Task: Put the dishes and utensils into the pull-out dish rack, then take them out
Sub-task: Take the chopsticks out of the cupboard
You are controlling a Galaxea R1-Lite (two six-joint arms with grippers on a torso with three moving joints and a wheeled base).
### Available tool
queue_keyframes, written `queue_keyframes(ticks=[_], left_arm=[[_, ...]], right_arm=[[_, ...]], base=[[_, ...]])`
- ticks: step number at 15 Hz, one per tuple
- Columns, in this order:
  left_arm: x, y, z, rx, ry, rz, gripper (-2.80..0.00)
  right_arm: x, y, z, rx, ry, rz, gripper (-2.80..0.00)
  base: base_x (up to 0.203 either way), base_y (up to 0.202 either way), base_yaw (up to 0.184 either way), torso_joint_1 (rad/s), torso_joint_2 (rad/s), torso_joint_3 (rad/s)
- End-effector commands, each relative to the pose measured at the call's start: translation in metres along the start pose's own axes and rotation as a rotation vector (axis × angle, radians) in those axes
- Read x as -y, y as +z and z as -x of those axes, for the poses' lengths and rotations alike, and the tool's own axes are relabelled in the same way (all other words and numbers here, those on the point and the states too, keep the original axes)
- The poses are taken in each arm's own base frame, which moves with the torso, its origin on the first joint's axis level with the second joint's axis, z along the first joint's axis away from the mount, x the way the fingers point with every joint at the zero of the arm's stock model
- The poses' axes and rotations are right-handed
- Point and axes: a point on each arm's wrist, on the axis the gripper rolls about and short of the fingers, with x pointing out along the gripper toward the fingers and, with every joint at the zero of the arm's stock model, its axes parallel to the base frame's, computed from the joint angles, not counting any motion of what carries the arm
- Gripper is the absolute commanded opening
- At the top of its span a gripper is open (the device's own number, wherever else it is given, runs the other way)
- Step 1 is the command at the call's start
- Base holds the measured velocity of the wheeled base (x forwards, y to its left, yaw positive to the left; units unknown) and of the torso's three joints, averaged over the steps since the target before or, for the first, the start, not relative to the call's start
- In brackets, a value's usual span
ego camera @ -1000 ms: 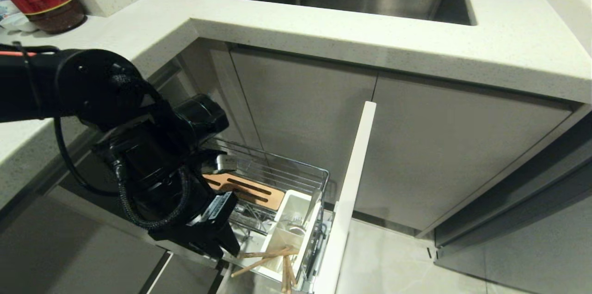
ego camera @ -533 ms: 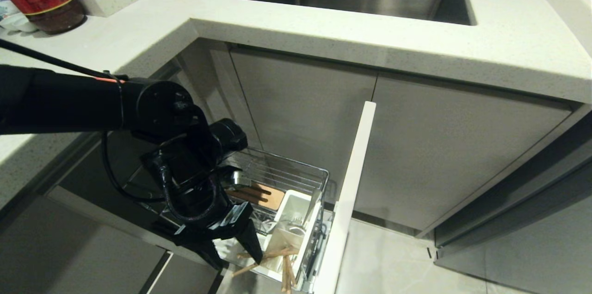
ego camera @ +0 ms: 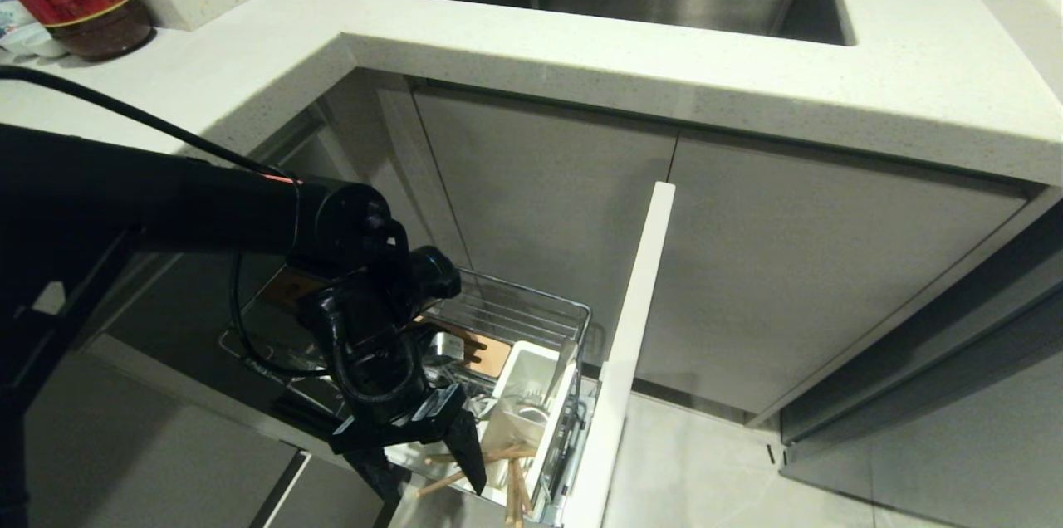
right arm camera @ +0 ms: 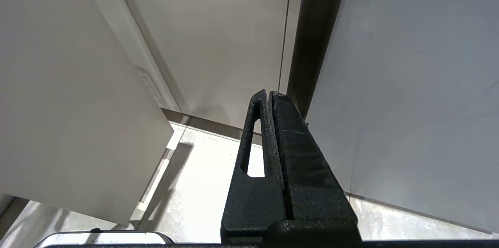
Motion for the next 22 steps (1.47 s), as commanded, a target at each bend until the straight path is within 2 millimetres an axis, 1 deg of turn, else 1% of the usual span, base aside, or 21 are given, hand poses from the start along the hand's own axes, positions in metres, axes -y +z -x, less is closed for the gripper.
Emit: queue_keyframes(ticks=[1, 6, 10, 11, 14, 19, 22], left_arm=[[-0.003, 0.005, -0.006, -0.024, 0.003, 0.018, 0.00], [-0.006, 0.011, -0.006, -0.020, -0.011, 0.030, 0.00], [-0.006, 0.012, -0.007, -0.026, -0.013, 0.032, 0.00], [-0.006, 0.012, -0.007, -0.025, -0.013, 0.031, -2.80], [-0.004, 0.012, -0.007, -0.024, -0.018, 0.032, -2.80], [0.004, 0.008, -0.006, -0.045, -0.111, 0.017, -2.80], [0.008, 0.005, -0.004, -0.046, -0.122, 0.018, -2.80]], right_arm=[[0.000, -0.007, -0.002, -0.027, -0.001, 0.000, -2.80], [0.000, -0.007, -0.002, -0.026, -0.001, 0.000, -2.80], [0.000, -0.008, -0.002, -0.027, -0.001, 0.000, -2.80], [0.000, -0.007, -0.002, -0.027, 0.000, 0.000, -2.80], [0.000, -0.008, -0.002, -0.028, -0.001, 0.000, -2.80], [0.000, -0.008, -0.002, -0.027, -0.001, 0.000, -2.80], [0.000, -0.008, -0.002, -0.027, -0.001, 0.000, -2.80]], base=[[0.000, 0.000, 0.000, 0.000, 0.00, 0.000], [0.000, 0.000, 0.000, 0.000, 0.00, 0.000], [0.000, 0.000, 0.000, 0.000, 0.00, 0.000], [0.000, 0.000, 0.000, 0.000, 0.00, 0.000], [0.000, 0.000, 0.000, 0.000, 0.00, 0.000], [0.000, 0.000, 0.000, 0.000, 0.00, 0.000], [0.000, 0.000, 0.000, 0.000, 0.00, 0.000]])
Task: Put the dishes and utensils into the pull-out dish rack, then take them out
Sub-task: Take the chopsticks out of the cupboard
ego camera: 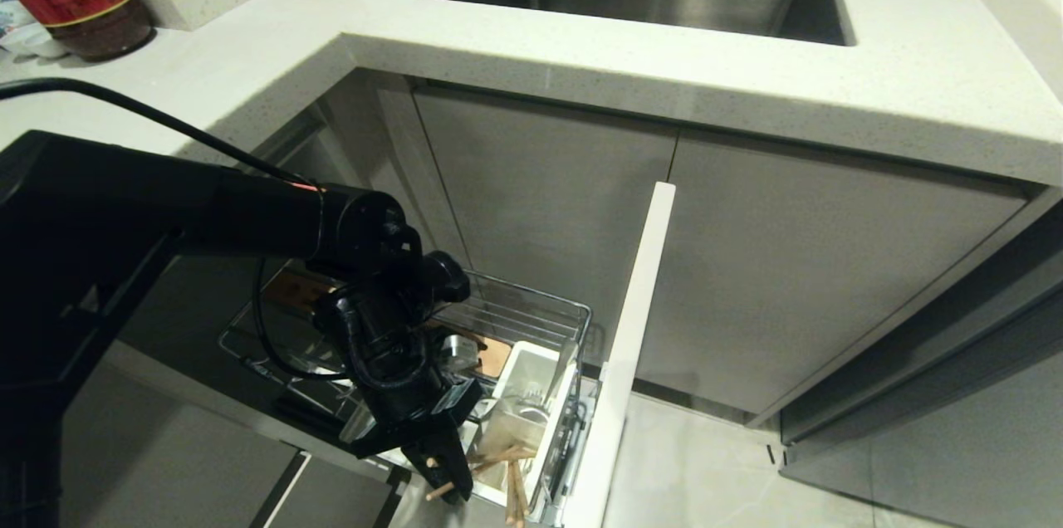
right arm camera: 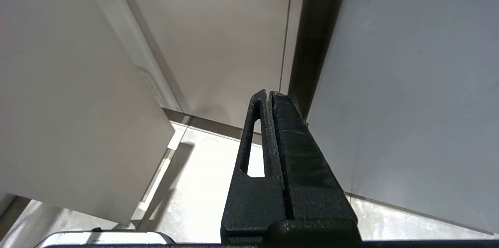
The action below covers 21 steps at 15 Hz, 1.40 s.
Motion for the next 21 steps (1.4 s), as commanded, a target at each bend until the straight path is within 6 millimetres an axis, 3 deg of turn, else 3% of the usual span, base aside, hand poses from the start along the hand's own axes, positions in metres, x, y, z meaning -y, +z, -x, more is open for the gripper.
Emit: queue_keyframes(ticks=[1, 6, 9, 21], left_arm=[[0.002, -0.004, 0.003, 0.005, -0.003, 0.004, -2.80], [0.003, -0.010, 0.007, 0.022, 0.030, 0.000, -2.80], [0.005, -0.024, 0.021, 0.087, 0.104, -0.021, -2.80], [0.027, -0.126, 0.085, 0.210, 0.053, -0.156, -2.80]], right_arm=[[0.000, -0.007, -0.002, -0.026, -0.001, 0.000, -2.80], [0.000, -0.008, -0.002, -0.027, -0.001, 0.000, -2.80], [0.000, -0.007, -0.002, -0.026, -0.001, 0.000, -2.80], [0.000, -0.007, -0.002, -0.026, -0.001, 0.000, -2.80]], base=[[0.000, 0.000, 0.000, 0.000, 0.00, 0.000], [0.000, 0.000, 0.000, 0.000, 0.00, 0.000], [0.000, 0.000, 0.000, 0.000, 0.00, 0.000], [0.000, 0.000, 0.000, 0.000, 0.00, 0.000]])
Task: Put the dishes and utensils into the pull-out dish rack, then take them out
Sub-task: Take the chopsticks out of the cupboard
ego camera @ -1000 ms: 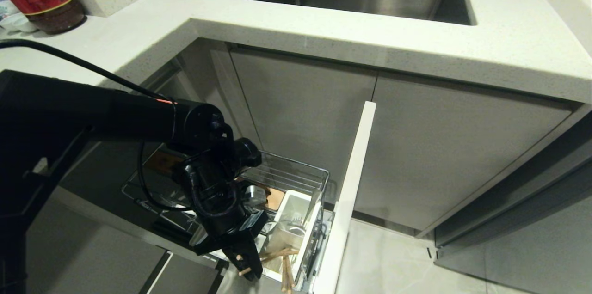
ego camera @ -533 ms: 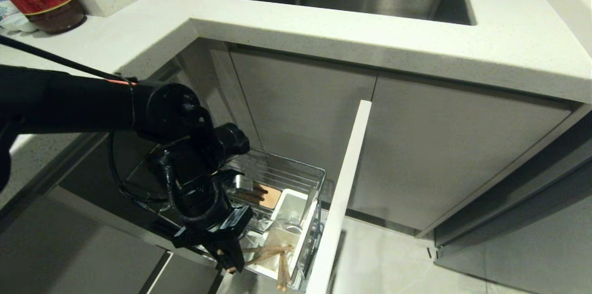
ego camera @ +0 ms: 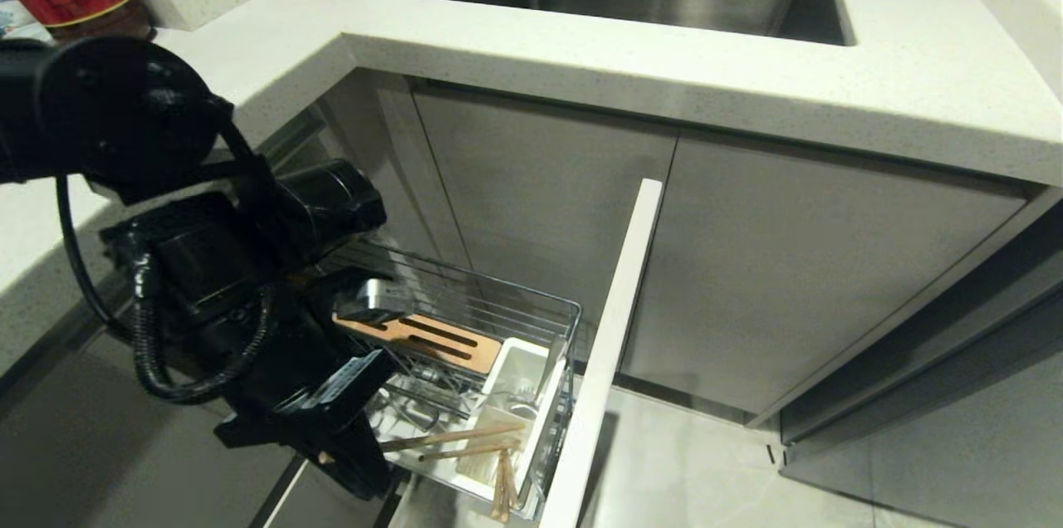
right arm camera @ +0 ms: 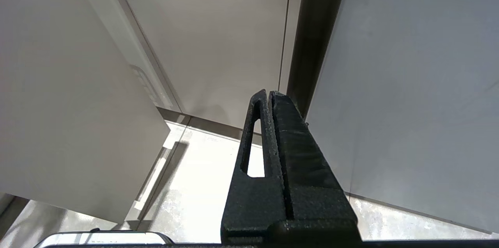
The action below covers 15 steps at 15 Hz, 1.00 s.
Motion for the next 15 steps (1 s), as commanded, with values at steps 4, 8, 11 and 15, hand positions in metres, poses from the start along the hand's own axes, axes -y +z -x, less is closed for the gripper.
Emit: queue_keyframes(ticks=[4, 8, 11, 15], left_arm=[[0.011, -0.053, 0.044, 0.114, -0.046, -0.075, -2.80], [0.013, -0.106, 0.082, 0.293, -0.099, -0.159, -2.80], [0.011, -0.146, 0.106, 0.458, -0.129, -0.212, -2.80], [0.003, -0.195, 0.136, 0.791, -0.126, -0.194, -2.80]], right_arm=[[0.000, -0.007, -0.002, -0.026, 0.000, 0.000, -2.80], [0.000, -0.008, -0.002, -0.028, 0.001, 0.000, -2.80], [0.000, -0.007, -0.002, -0.026, 0.000, 0.000, -2.80], [0.000, -0.007, -0.002, -0.026, -0.001, 0.000, -2.80]], base=[[0.000, 0.000, 0.000, 0.000, 0.00, 0.000], [0.000, 0.000, 0.000, 0.000, 0.00, 0.000], [0.000, 0.000, 0.000, 0.000, 0.00, 0.000], [0.000, 0.000, 0.000, 0.000, 0.00, 0.000]])
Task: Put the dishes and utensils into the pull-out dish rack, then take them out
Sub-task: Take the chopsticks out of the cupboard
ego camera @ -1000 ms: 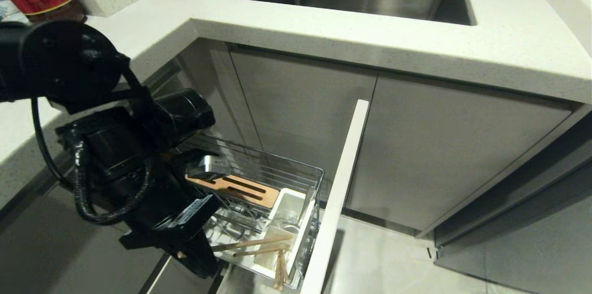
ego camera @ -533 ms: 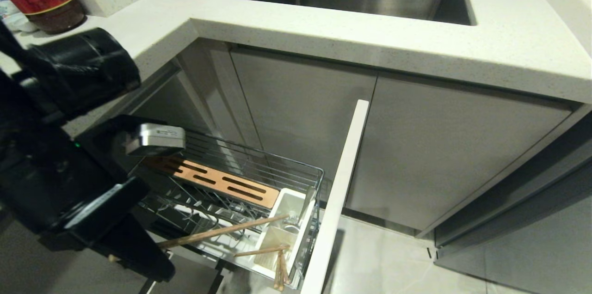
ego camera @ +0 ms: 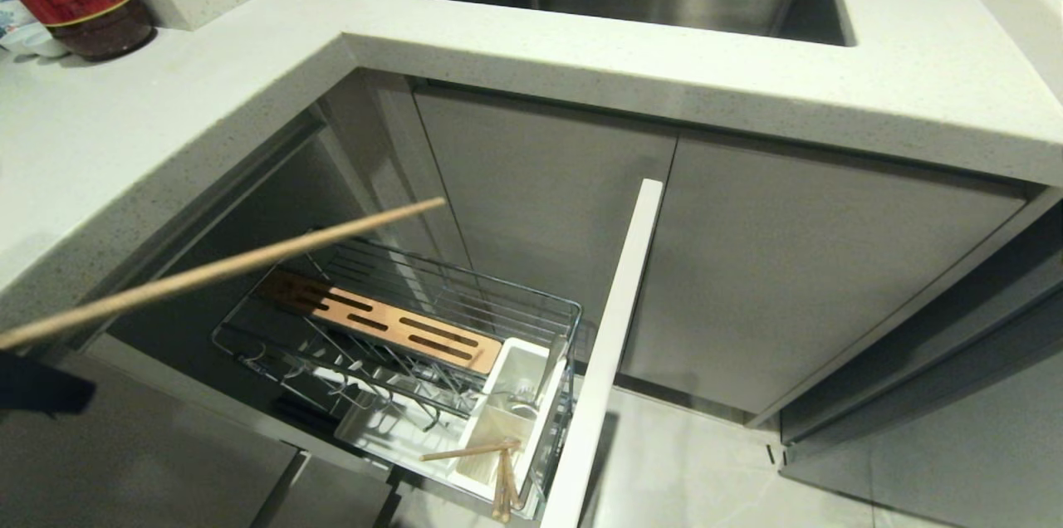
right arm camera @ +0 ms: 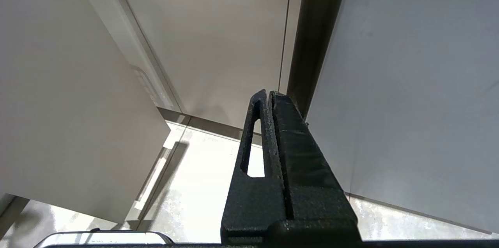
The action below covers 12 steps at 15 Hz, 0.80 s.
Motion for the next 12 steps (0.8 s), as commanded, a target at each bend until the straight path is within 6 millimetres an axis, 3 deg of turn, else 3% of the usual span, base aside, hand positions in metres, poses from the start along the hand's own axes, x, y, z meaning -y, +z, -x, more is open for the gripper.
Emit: queue_keyframes(ticks=[1, 4, 7, 12], left_arm=[[0.005, -0.022, 0.037, 0.243, 0.022, -0.008, -2.80], [0.010, -0.028, 0.057, 0.477, 0.107, 0.012, -2.80], [0.014, -0.029, 0.069, 0.688, 0.306, 0.079, -2.80], [0.005, -0.021, 0.074, 0.843, 0.707, 0.266, -2.80]], right_arm=[[0.000, -0.007, -0.002, -0.026, -0.001, 0.000, -2.80], [0.000, -0.007, -0.002, -0.026, 0.000, 0.000, -2.80], [0.000, -0.007, -0.002, -0.026, 0.000, 0.000, -2.80], [0.000, -0.008, -0.002, -0.028, -0.001, 0.000, -2.80]], base=[[0.000, 0.000, 0.000, 0.000, 0.00, 0.000], [0.000, 0.000, 0.000, 0.000, 0.00, 0.000], [0.000, 0.000, 0.000, 0.000, 0.00, 0.000], [0.000, 0.000, 0.000, 0.000, 0.00, 0.000]])
